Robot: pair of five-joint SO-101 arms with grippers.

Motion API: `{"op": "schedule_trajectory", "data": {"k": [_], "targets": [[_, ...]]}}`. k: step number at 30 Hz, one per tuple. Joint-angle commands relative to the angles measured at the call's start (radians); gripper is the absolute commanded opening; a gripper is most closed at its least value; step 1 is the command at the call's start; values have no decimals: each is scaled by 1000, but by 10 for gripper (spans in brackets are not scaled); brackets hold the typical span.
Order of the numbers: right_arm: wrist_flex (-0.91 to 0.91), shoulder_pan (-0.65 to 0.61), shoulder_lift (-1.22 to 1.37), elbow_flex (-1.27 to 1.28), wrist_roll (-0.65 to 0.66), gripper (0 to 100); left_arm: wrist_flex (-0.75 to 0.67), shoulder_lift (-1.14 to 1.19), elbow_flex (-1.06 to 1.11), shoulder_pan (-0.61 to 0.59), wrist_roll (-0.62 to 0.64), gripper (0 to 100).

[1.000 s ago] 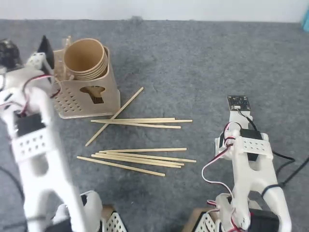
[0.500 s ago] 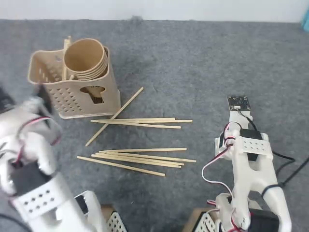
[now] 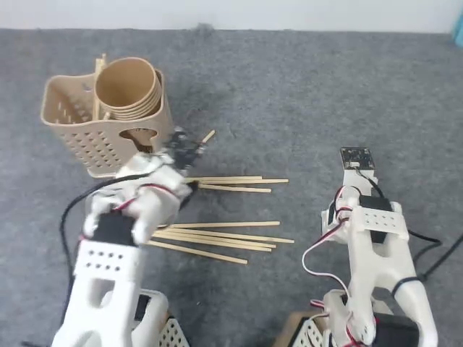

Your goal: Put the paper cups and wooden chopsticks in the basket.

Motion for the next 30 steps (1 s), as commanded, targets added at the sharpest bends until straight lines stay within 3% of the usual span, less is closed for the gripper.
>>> {"op": "schedule_trajectory", "data": {"k": [1, 7, 14, 21, 27, 30], "targets": [[-10, 2, -44, -9, 9, 19, -68, 167, -73, 98, -9, 258], [-12, 2, -44, -9, 11, 19, -66, 615, -326, 110, -20, 258], [-28, 7, -44, -11, 11, 19, -60, 1020, -565, 110, -212, 258], [-31, 5, -44, -11, 11, 19, -66, 1158, -618, 140, -215, 242], [-33, 2, -44, -11, 11, 19, -61, 1152, -615, 173, -216, 2], [-45, 2, -44, -11, 11, 19, -2, 1151, -622, 190, -216, 14]]}}
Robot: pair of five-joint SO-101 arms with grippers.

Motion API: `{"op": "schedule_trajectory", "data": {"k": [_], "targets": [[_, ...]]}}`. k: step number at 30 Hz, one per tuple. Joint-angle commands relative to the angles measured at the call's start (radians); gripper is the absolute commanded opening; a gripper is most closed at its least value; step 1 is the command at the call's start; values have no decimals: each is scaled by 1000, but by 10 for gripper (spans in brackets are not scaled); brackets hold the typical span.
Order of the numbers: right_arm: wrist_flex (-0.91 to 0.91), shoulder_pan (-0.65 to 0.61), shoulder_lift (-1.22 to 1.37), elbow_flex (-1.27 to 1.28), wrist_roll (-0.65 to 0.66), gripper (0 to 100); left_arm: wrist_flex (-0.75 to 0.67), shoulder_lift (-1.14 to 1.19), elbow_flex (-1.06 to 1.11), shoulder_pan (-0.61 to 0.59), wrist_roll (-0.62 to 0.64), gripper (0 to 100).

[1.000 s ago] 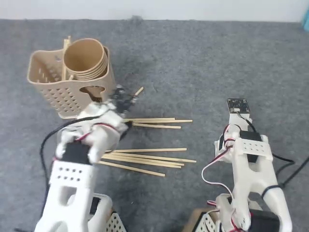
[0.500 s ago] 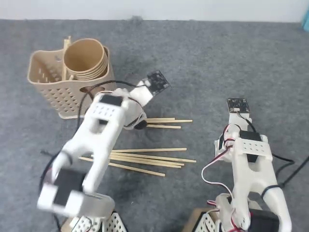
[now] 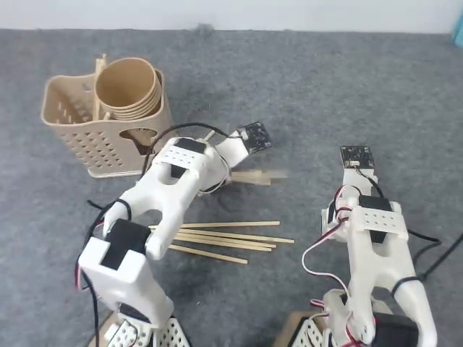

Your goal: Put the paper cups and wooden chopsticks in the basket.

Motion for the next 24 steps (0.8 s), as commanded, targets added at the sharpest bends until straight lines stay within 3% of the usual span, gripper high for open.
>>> {"op": "schedule_trajectory", "data": {"k": [1, 17, 24], "targets": [[-22, 2, -44, -11, 11, 19, 69, -5, -39, 29, -9, 13], [-22, 4, -44, -11, 11, 19, 640, -6, -438, 84, -3, 13], [-22, 4, -44, -11, 11, 19, 697, -227, -483, 87, 133, 13]]}}
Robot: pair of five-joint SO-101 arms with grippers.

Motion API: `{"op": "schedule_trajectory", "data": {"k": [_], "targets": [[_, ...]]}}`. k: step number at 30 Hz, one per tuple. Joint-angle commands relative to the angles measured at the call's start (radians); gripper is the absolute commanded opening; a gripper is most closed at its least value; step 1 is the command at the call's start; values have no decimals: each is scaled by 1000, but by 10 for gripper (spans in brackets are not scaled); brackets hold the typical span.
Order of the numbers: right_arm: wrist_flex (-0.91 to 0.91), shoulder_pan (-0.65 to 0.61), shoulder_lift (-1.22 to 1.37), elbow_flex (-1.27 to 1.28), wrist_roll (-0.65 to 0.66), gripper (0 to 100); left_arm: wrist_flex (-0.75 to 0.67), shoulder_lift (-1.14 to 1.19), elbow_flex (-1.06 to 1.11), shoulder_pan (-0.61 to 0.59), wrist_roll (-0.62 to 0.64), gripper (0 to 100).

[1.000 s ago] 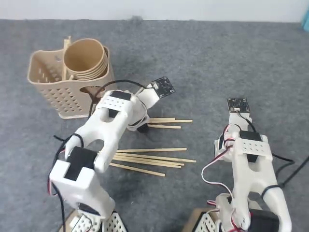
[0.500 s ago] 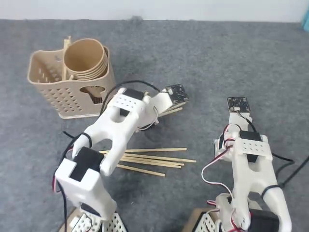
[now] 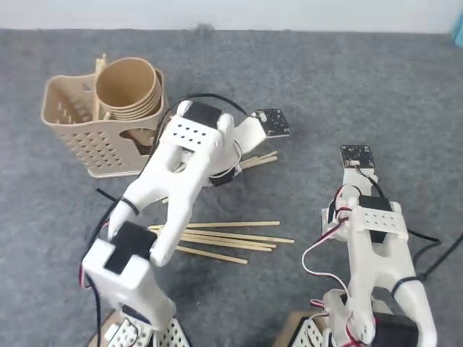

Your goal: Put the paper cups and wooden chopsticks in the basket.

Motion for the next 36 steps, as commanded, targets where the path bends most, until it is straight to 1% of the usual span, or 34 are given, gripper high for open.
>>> {"op": "schedule_trajectory", "data": {"k": [1, 4, 8, 12, 16, 20, 22, 25, 30, 33, 36], "targets": [[-16, 4, -44, -11, 11, 19, 9, -258, -45, 6, 126, 13], [-16, 4, -44, -11, 11, 19, -52, -420, -45, -5, 212, 13], [-16, 4, -44, -11, 11, 19, -153, -582, -50, -91, 351, 13], [-16, 4, -44, -11, 11, 19, -318, -707, -50, -272, 496, 13], [-15, 2, -44, -11, 11, 19, -516, -790, -47, -483, 681, 13], [-12, 2, -44, -11, 11, 19, -710, -793, -45, -664, 873, 13], [-10, 2, -44, -11, 11, 19, -789, -764, -45, -727, 930, 13], [-10, 2, -44, -9, 11, 19, -872, -690, -45, -767, 941, 13], [-10, 2, -44, -9, 11, 19, -930, -566, -8, -786, 939, 13], [-10, 2, -44, -9, 11, 19, -994, -566, 84, -795, 939, 13], [-10, 2, -44, -9, 11, 19, -1099, -618, 223, -795, 939, 13]]}}
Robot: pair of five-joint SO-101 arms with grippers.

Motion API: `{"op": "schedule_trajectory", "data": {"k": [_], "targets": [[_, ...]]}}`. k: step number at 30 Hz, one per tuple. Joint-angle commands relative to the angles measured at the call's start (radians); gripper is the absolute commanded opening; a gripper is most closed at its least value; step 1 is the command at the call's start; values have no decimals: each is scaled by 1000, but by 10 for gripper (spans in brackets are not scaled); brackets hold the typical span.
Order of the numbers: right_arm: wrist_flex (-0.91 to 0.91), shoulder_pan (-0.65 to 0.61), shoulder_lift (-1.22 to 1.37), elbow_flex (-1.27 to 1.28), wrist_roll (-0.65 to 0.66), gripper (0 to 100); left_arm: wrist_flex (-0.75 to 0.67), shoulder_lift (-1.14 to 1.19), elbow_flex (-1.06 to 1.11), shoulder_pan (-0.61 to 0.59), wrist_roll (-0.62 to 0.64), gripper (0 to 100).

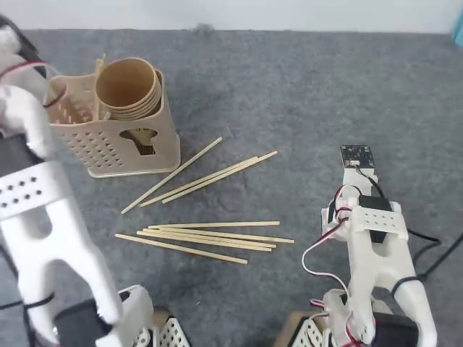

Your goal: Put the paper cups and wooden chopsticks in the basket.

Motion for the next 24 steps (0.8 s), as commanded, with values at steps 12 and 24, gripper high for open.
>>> {"op": "schedule_trajectory", "data": {"k": [12, 24], "targets": [[-15, 2, -44, -9, 11, 19, -667, -138, 575, 0, 11, 13], [-15, 2, -44, -8, 11, 19, -433, -198, 562, -5, -166, 182]]}}
